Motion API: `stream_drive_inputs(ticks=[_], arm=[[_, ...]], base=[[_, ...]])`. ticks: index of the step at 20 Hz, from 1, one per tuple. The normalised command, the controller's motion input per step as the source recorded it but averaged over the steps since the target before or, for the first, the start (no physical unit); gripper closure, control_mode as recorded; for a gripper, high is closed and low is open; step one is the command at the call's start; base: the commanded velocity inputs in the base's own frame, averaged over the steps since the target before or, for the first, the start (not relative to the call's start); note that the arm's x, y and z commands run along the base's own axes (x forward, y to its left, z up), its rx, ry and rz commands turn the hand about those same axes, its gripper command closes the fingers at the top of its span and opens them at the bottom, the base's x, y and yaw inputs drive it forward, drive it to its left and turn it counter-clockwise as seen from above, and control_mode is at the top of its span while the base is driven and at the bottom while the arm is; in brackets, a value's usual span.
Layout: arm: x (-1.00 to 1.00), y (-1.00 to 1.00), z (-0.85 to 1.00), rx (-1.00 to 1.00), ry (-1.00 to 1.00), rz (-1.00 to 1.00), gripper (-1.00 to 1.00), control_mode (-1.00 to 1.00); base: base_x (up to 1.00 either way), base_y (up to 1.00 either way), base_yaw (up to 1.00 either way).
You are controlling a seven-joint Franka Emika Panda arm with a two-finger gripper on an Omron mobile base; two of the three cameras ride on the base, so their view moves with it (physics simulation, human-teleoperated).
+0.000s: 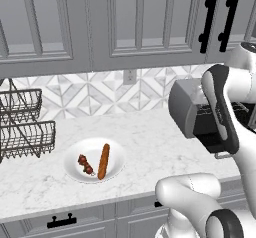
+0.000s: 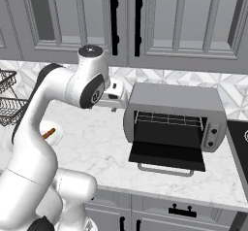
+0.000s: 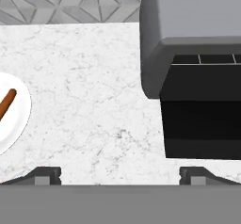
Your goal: Pick up the kebab skewer and baguette bread, and place them inside the toaster oven. Close the toaster oven door and start by setting the timer.
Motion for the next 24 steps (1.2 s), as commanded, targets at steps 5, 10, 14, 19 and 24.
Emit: stream_drive_inputs(ticks=[5,10,14,19,24], arm=[[0.14,-0.72,-0.18,0.0,-0.08,0.01,-1.0,-1.0],[0.17,-0.7,-0.51,0.0,-0.19,0.0,-1.0,-1.0],[-0.16,-0.99,-0.69,0.04,-0.32,0.04,-1.0,-1.0],[-0.21,-0.99,-0.39,0.02,-0.39,0.06,-1.0,-1.0],[0.19,-0.76,-0.02,0.0,-0.19,0.0,-1.0,-1.0]], base=[[0.0,0.0,0.0],[0.0,0.0,0.0],[0.0,0.0,0.0],[0.0,0.0,0.0],[0.0,0.0,0.0]])
